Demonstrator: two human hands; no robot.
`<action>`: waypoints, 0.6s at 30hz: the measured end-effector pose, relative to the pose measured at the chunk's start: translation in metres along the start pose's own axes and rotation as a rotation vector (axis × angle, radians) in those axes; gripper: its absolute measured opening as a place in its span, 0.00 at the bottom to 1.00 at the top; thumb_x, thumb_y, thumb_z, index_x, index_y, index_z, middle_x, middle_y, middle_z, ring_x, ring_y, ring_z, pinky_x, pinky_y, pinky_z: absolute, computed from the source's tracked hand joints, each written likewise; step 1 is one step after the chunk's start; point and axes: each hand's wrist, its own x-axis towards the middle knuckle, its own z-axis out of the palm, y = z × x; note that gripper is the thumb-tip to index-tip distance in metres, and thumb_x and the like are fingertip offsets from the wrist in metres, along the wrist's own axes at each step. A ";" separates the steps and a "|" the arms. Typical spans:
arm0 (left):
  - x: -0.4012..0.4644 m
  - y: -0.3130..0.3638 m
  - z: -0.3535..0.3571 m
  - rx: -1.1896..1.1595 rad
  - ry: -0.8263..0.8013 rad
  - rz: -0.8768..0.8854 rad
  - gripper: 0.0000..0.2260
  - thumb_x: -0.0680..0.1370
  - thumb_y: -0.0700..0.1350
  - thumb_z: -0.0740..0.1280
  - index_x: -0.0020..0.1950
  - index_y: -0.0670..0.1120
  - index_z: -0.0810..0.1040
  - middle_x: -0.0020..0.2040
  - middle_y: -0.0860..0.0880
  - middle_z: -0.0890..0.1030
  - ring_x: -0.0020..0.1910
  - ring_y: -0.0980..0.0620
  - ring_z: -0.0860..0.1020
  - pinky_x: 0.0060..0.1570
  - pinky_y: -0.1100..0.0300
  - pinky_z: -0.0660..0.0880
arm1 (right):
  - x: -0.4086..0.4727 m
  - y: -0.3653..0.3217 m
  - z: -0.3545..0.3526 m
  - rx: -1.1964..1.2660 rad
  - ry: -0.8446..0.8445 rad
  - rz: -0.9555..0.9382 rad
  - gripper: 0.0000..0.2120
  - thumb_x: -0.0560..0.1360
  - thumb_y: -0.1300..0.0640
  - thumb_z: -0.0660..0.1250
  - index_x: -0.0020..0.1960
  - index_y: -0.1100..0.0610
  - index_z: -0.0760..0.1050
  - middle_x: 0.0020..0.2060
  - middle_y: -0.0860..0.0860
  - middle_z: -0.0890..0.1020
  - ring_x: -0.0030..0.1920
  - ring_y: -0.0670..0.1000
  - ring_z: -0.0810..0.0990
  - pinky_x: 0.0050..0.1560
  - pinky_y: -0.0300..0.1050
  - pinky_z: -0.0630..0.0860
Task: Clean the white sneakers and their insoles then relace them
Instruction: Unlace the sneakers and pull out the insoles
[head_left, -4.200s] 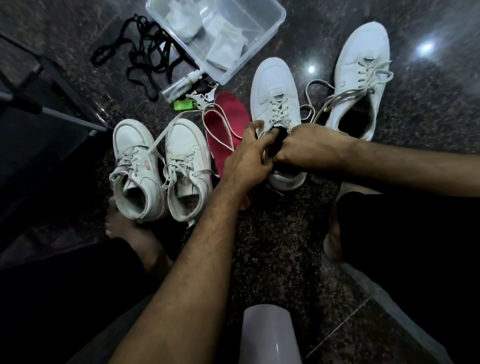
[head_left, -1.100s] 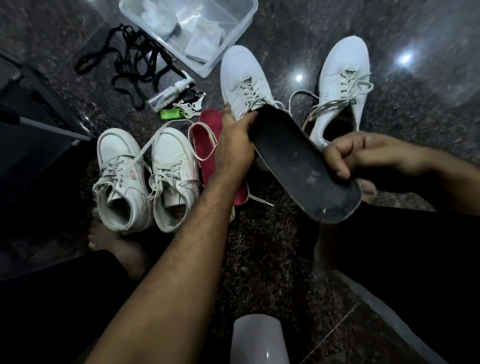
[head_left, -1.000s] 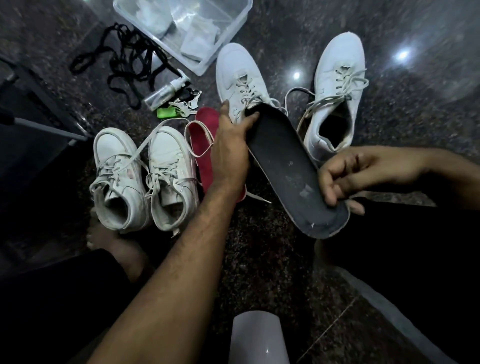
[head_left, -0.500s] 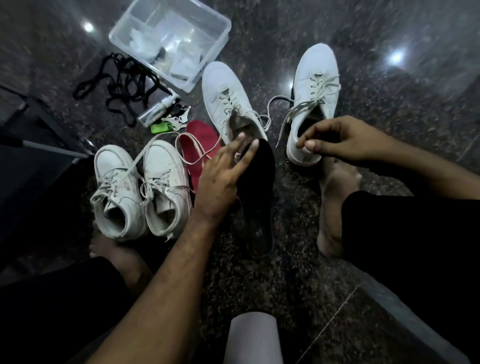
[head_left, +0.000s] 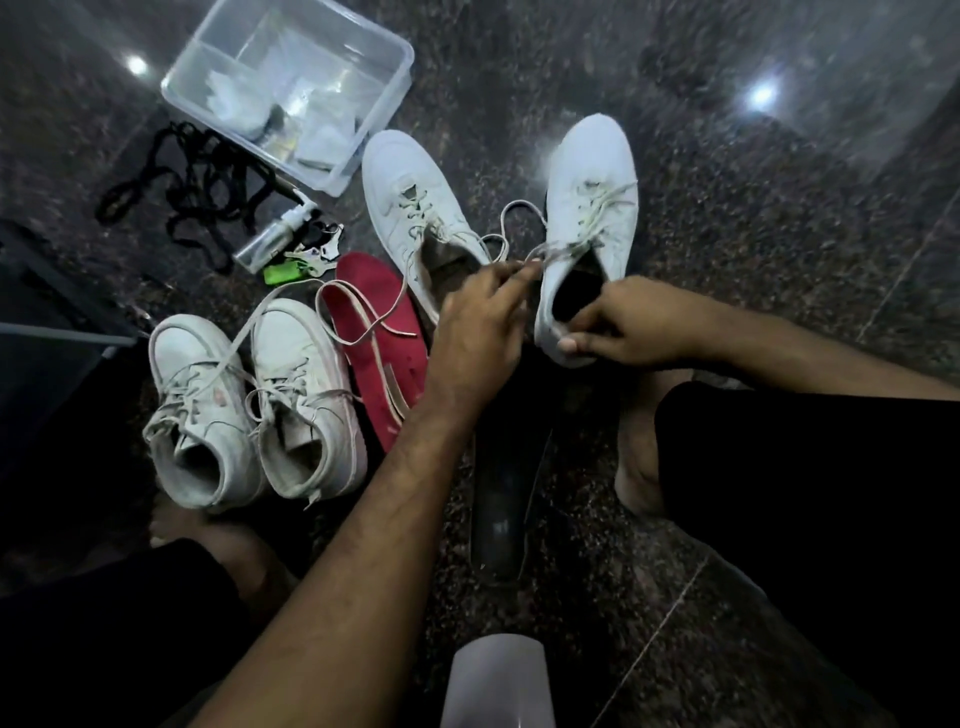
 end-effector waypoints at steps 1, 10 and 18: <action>0.003 0.003 0.003 -0.008 -0.023 -0.016 0.19 0.78 0.45 0.62 0.69 0.46 0.76 0.63 0.45 0.78 0.62 0.44 0.77 0.57 0.43 0.75 | -0.002 -0.005 0.000 0.003 -0.086 -0.013 0.17 0.78 0.37 0.58 0.37 0.45 0.74 0.28 0.43 0.76 0.35 0.45 0.78 0.42 0.48 0.74; 0.004 0.016 0.013 0.095 -0.152 -0.125 0.21 0.76 0.53 0.70 0.68 0.53 0.76 0.62 0.50 0.77 0.65 0.47 0.72 0.65 0.49 0.60 | -0.009 -0.001 -0.005 0.207 0.558 0.027 0.05 0.76 0.51 0.71 0.48 0.51 0.82 0.36 0.43 0.79 0.34 0.44 0.75 0.40 0.48 0.76; 0.008 0.010 0.006 -0.272 0.054 -0.238 0.10 0.73 0.56 0.71 0.46 0.50 0.78 0.46 0.53 0.77 0.49 0.51 0.77 0.53 0.45 0.74 | 0.006 0.011 -0.006 0.073 0.374 0.083 0.13 0.77 0.59 0.67 0.59 0.47 0.79 0.51 0.50 0.78 0.52 0.56 0.79 0.51 0.56 0.77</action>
